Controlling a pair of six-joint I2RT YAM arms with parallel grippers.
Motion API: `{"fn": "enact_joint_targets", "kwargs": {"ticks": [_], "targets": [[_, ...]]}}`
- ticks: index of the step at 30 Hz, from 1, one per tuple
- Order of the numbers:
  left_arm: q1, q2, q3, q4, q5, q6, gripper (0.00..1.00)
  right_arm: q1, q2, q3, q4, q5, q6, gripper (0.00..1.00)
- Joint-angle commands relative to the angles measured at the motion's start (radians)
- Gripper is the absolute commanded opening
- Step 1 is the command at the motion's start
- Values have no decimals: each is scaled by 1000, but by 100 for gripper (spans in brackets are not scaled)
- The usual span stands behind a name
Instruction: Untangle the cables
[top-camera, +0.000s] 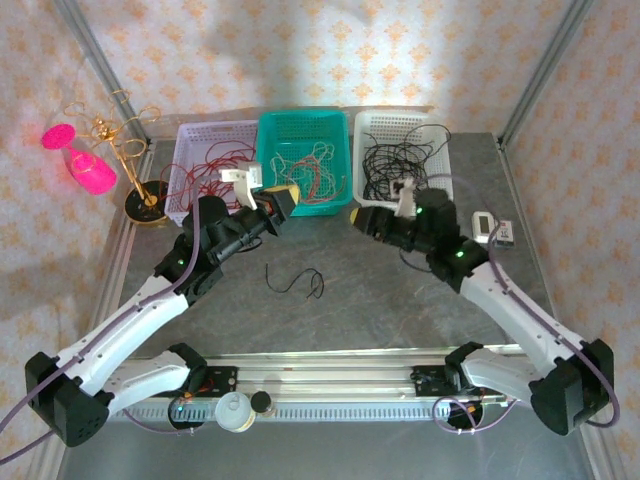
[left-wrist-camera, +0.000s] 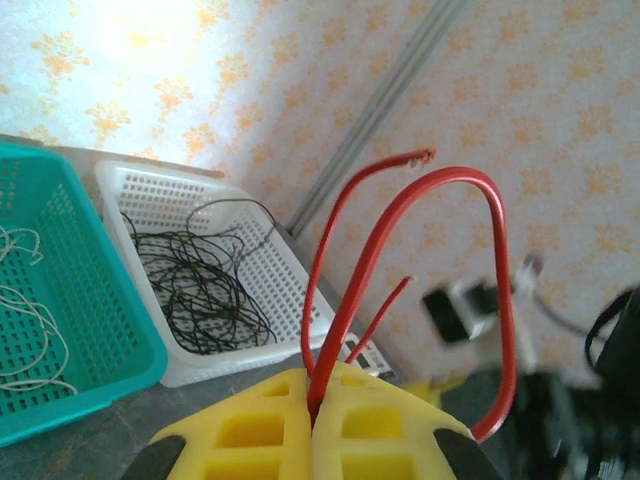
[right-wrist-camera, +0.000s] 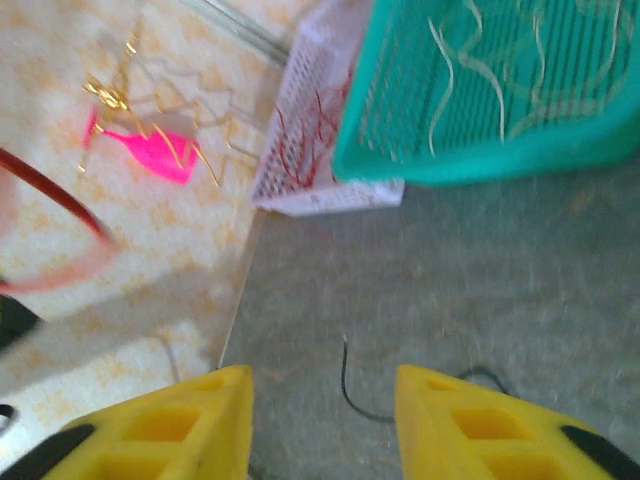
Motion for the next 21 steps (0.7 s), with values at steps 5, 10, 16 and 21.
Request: {"fn": "enact_joint_targets", "kwargs": {"ticks": [5, 10, 16, 21], "targets": [[3, -24, 1, -22, 256, 89, 0, -72, 103, 271, -107, -295, -234, 48], [3, -35, 12, -42, 301, 91, 0, -59, 200, 304, -49, -550, -292, 52], [3, -46, 6, -35, 310, 75, 0, 2, 190, 272, 33, -640, -291, 55], [4, -41, 15, -46, 308, 79, 0, 17, 198, 261, 63, -622, -262, 55]]}}
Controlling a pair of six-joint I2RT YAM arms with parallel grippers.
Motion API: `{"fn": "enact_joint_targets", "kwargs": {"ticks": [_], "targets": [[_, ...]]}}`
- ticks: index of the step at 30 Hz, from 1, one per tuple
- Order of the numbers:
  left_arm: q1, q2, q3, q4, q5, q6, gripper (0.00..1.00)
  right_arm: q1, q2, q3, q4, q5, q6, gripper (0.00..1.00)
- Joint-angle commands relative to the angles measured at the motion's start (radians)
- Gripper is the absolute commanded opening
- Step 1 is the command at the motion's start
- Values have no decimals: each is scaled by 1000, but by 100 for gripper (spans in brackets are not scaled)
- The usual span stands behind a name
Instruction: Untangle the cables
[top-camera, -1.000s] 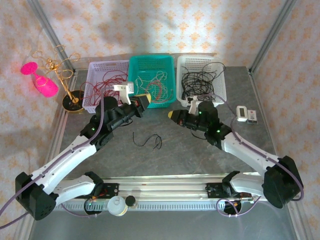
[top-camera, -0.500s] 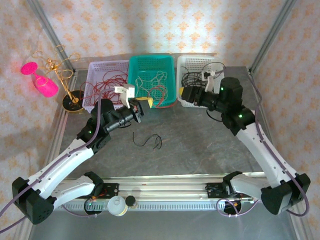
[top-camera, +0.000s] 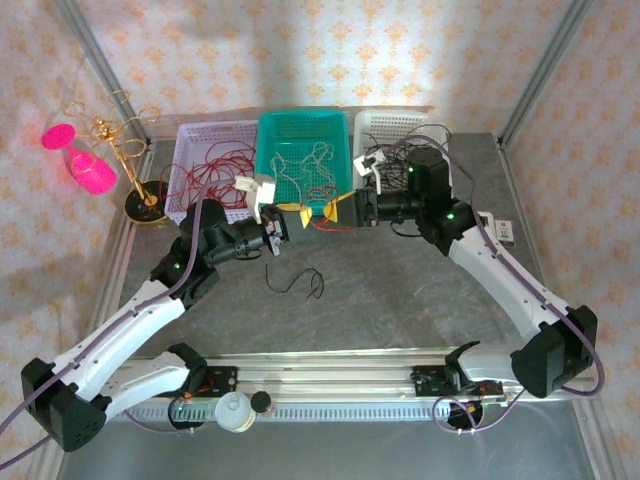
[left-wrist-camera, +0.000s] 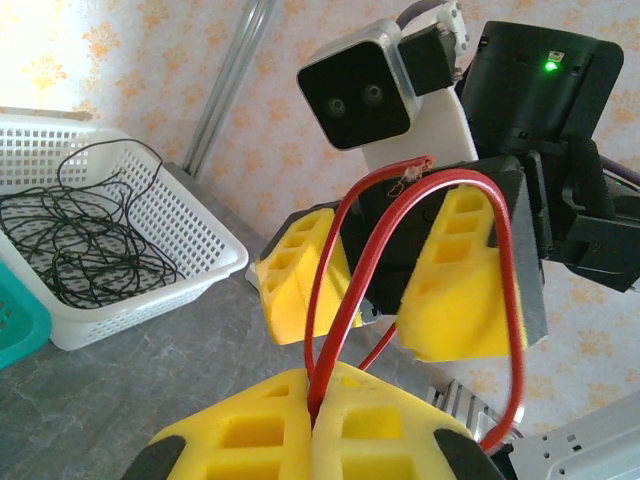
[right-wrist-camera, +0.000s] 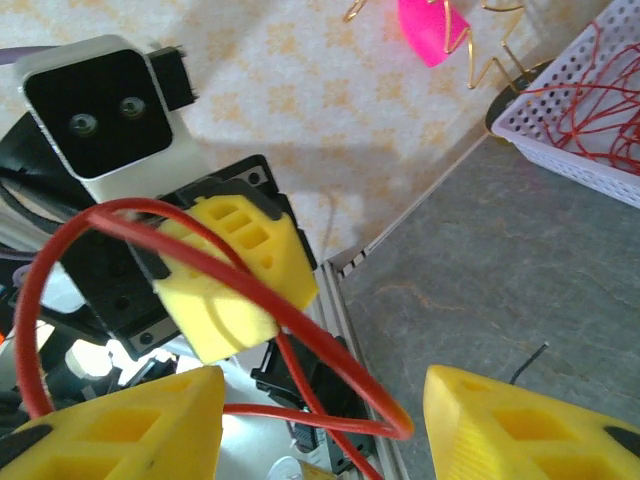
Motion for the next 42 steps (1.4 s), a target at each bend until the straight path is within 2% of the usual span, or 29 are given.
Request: {"fn": "enact_joint_targets", "kwargs": {"ticks": [1, 4, 7, 9, 10, 14, 16, 18, 20, 29, 33, 38, 42], "targets": [[4, -11, 24, -6, 29, 9, 0, 3, -19, -13, 63, -14, 0, 55], [4, -2, 31, -6, 36, 9, 0, 4, -5, -12, 49, 63, 4, 44], [4, 3, 31, -18, 20, 10, 0, 4, 14, -1, 49, 140, 20, 22], [4, -2, 29, -46, -15, 15, 0, -1, 15, 18, 27, 241, 18, 4], [4, -8, 26, -67, -46, 19, 0, -8, 11, 26, 18, 291, 20, 0], [4, -48, -1, -167, -194, 34, 0, -105, -29, 41, 29, 437, 111, 0], [4, -66, -22, -197, -220, 29, 0, -147, -43, 68, -4, 556, 133, 0], [4, -76, -54, -215, -220, 17, 0, -174, -38, 137, -73, 686, 143, 0], [4, -80, -85, -223, -212, 3, 0, -186, -28, 189, -87, 738, 154, 0], [2, -62, -175, -205, -69, -37, 0, -192, 13, 294, 50, 1050, 315, 0], [-9, -41, -176, -182, -14, -60, 0, -193, 39, 288, 156, 1088, 383, 0], [-38, -9, -168, -175, -14, -63, 0, -192, 58, 249, 255, 1131, 567, 14], [-46, -5, -181, -162, -19, -69, 0, -192, 47, 163, 319, 1202, 782, 0]]}}
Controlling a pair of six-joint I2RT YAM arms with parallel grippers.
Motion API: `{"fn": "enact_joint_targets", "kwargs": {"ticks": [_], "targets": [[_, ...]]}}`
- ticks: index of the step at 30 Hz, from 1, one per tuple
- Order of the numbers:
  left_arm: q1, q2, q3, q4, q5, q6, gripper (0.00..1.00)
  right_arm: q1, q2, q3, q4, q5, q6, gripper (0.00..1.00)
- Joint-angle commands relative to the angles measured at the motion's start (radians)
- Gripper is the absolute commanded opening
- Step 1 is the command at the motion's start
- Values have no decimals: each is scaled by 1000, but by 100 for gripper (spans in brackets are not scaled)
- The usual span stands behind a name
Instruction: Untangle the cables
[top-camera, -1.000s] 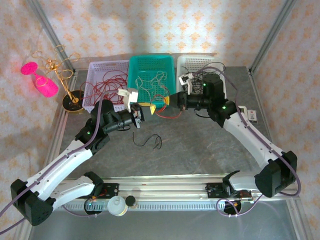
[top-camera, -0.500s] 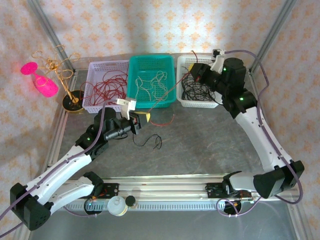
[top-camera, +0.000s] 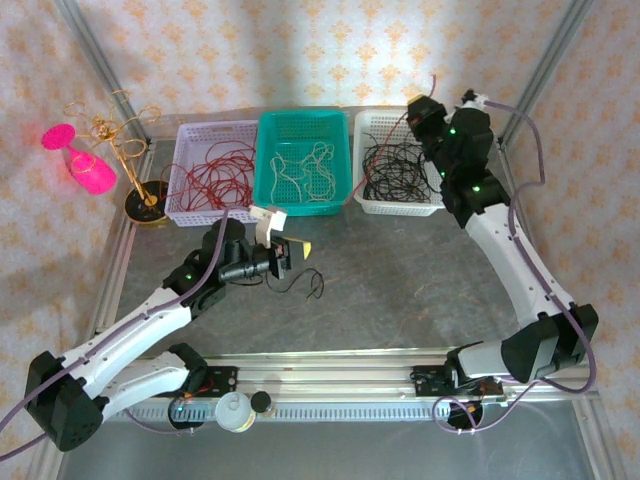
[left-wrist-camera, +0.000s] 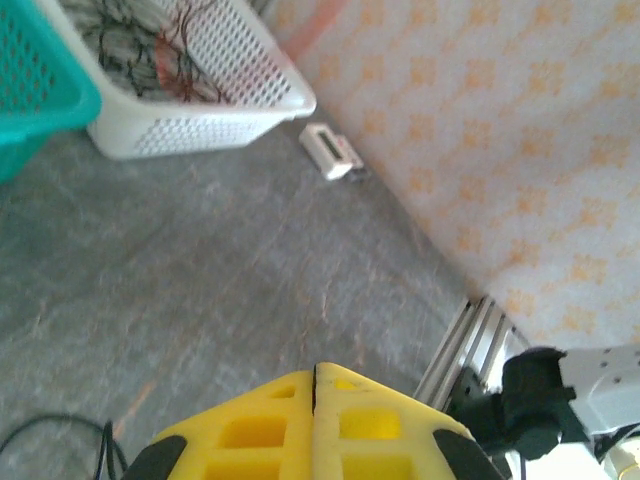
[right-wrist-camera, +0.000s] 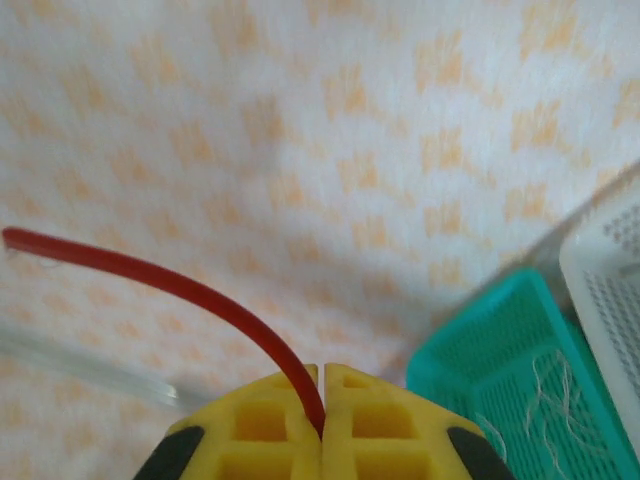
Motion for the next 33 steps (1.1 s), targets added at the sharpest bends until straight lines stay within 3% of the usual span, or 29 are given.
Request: {"fn": "enact_joint_targets", "kwargs": {"ticks": [1, 4, 9, 14, 18, 25, 28, 33], "targets": [[-5, 2, -11, -26, 28, -12, 0, 1, -24, -70, 166, 132, 256, 0], [-12, 6, -13, -34, 24, -5, 0, 2, -4, -105, 228, 114, 323, 1], [-13, 3, 52, -24, -5, -42, 0, 23, 57, 20, 203, -19, 130, 0], [-11, 62, 270, -117, -24, -32, 39, 27, 88, 139, 57, -187, -58, 0], [-10, 156, 459, -201, -13, 31, 62, 28, 86, 168, -16, -315, -132, 0], [32, 357, 739, -288, -3, 193, 88, 39, 53, 157, -45, -525, -208, 0], [78, 412, 777, -259, 87, 205, 88, 41, 39, 154, -36, -583, -226, 0], [63, 463, 785, -214, 195, 240, 85, 54, 25, 153, -8, -628, -204, 0]]}}
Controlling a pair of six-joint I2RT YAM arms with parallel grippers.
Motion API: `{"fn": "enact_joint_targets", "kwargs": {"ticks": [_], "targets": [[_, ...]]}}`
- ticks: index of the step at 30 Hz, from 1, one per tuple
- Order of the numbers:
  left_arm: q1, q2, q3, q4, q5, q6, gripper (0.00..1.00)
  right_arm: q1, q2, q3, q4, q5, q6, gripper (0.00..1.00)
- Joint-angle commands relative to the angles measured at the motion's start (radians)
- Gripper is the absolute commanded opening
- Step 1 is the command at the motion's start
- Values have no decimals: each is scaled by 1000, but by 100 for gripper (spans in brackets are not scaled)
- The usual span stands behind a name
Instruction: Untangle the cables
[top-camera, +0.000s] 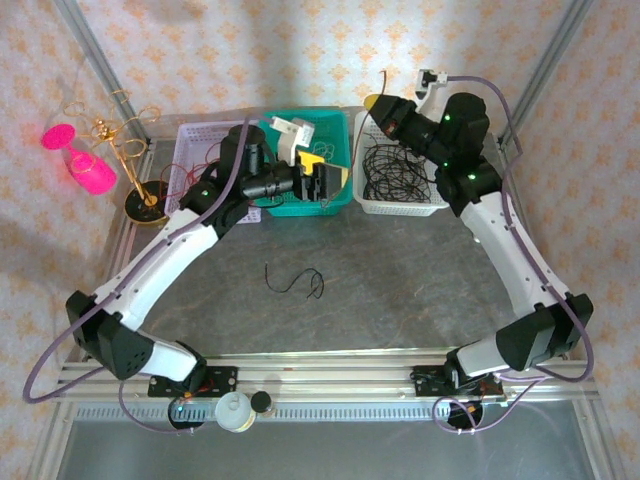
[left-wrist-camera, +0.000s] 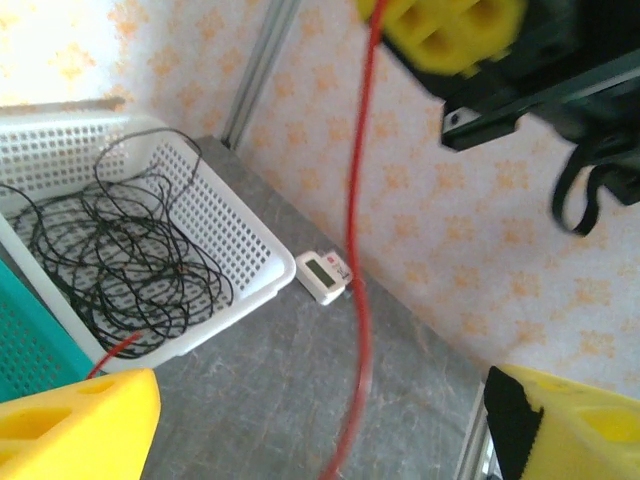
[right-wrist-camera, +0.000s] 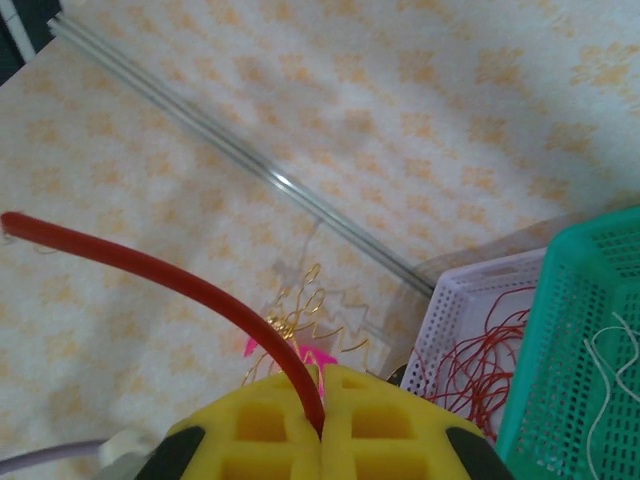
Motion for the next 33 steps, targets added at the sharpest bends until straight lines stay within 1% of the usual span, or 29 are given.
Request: {"fn": "enact_joint_targets", "kwargs": {"ticks": [1, 5, 6, 7, 9, 11, 13, 15, 16, 20, 21, 22, 24, 25, 27, 29, 33], "targets": [[-23, -1, 5, 42, 100, 46, 85, 15, -45, 1, 51, -86, -16, 0], [-24, 9, -26, 113, 127, 16, 85, 31, -54, -14, 65, -102, -22, 0], [-24, 16, -28, 120, 135, 12, 83, 34, -56, -18, 67, -106, -22, 0], [-27, 23, -29, 128, 139, 5, 79, 39, -57, -24, 70, -107, -20, 0], [-31, 35, -40, 142, 129, -14, 59, 42, -59, -37, 87, -114, -10, 0], [-35, 37, -61, 170, 143, -28, 35, 44, -59, -48, 113, -115, 9, 0], [-40, 22, -92, 205, 129, -43, 16, 44, -56, -51, 141, -118, 28, 0], [-42, 7, -120, 233, 111, -61, 2, 47, -53, -50, 160, -118, 37, 0], [-43, 1, -129, 244, 104, -64, 0, 50, -52, -49, 164, -115, 37, 0], [-47, -7, -143, 240, 83, -67, 0, 56, -47, -48, 172, -112, 41, 0], [-48, -10, -148, 234, 67, -67, 0, 57, -46, -51, 178, -110, 48, 2], [-47, -10, -154, 229, 61, -66, 0, 56, -47, -54, 186, -99, 56, 13], [-48, -14, -161, 219, 58, -63, 0, 56, -47, -60, 206, -82, 71, 32], [-49, -16, -166, 216, 59, -62, 0, 56, -44, -61, 221, -73, 83, 35], [-49, -23, -175, 213, 61, -61, 0, 56, -33, -53, 239, -64, 105, 36], [-49, -32, -185, 210, 62, -58, 0, 56, -20, -47, 258, -59, 137, 35], [-50, -43, -196, 197, 56, -48, 0, 56, -4, -48, 285, -56, 173, 30]]}}
